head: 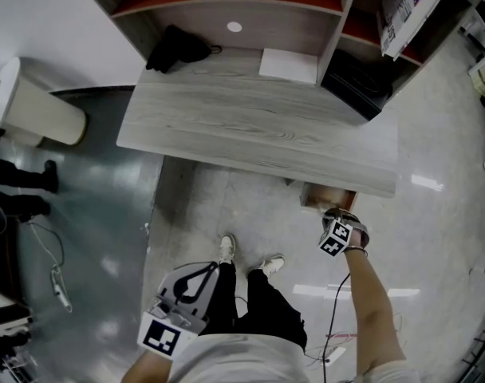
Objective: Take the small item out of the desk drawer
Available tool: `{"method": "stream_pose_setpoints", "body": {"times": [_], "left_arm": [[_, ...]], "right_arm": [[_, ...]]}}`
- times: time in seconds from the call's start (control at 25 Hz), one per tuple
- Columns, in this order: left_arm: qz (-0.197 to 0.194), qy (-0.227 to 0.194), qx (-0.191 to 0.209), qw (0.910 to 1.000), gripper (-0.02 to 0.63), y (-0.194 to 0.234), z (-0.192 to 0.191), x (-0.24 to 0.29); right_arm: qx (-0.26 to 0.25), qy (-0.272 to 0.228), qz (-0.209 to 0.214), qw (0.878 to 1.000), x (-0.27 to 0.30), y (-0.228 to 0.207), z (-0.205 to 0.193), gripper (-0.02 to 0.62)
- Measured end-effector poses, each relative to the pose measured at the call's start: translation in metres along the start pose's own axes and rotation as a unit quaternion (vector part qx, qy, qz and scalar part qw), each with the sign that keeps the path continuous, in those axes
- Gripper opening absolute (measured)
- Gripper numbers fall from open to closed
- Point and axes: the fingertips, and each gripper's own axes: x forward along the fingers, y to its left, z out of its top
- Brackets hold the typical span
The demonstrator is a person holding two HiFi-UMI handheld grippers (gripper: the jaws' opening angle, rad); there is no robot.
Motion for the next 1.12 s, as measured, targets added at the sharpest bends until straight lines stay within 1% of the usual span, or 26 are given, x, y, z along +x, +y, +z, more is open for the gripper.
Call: {"method": "stream_pose_setpoints", "body": {"times": [0.12, 0.32, 0.44, 0.72, 0.84, 1.12], "left_arm": [[-0.006, -0.007, 0.001, 1.0000, 0.015, -0.002, 0.003, 0.003], [-0.013, -0.009, 0.001, 0.9999, 0.015, -0.003, 0.007, 0.006], [-0.018, -0.018, 0.004, 0.9997, 0.015, -0.002, 0.012, 0.008], [-0.040, -0.031, 0.010, 0.9987, 0.015, 0.000, 0.022, 0.011], [-0.052, -0.041, 0.014, 0.9977, 0.015, 0.001, 0.029, 0.014], [-0.086, -0.064, 0.021, 0.9941, 0.015, 0.000, 0.048, 0.022]], "right_arm": [[0.014, -0.006, -0.009, 1.000, -0.005, -0.002, -0.001, 0.051], [0.036, -0.014, -0.018, 0.999, -0.014, -0.006, -0.003, 0.044], [0.050, -0.020, -0.020, 0.998, -0.020, -0.005, 0.000, 0.043], [0.109, -0.040, -0.031, 0.993, -0.044, -0.007, 0.006, 0.038], [0.134, -0.050, -0.043, 0.989, -0.058, -0.011, 0.009, 0.035], [0.201, -0.079, -0.069, 0.974, -0.094, -0.017, 0.019, 0.031]]}}
